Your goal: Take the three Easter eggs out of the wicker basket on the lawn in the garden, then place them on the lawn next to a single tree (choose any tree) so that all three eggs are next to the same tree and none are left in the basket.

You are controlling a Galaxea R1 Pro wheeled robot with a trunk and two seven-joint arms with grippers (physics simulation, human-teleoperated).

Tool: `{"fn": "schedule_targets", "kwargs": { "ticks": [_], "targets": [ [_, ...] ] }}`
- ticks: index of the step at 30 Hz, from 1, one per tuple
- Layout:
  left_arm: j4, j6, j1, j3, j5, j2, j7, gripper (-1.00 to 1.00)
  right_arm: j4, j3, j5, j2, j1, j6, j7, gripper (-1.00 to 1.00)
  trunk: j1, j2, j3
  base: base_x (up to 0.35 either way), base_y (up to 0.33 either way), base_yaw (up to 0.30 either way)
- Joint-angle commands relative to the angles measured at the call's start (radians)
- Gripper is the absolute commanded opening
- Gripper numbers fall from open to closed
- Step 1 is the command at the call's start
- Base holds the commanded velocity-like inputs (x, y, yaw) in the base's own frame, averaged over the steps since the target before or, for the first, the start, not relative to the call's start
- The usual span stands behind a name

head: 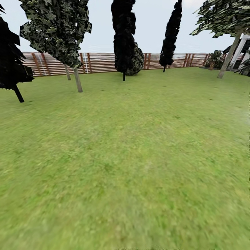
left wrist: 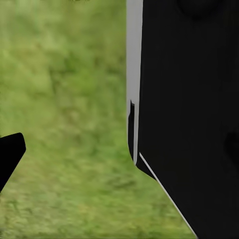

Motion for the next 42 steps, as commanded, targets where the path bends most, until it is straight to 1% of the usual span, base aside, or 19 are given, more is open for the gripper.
{"fn": "schedule_targets", "kwargs": {
  "ticks": [1,42],
  "targets": [
    [0.0,-0.002,0.0,0.0,0.0,0.0,0.0,1.0,0.001,0.0,-0.002,0.0,-0.001,-0.004,-0.001,1.0,0.0,0.0,-0.002,0.0,0.0,-0.128],
    [0.0,-0.002,0.0,0.0,0.0,0.0,0.0,1.0,0.001,0.0,-0.002,0.0,-0.001,-0.004,-0.001,1.0,0.0,0.0,-0.061,0.0,0.0,-0.137]
  ]
}}
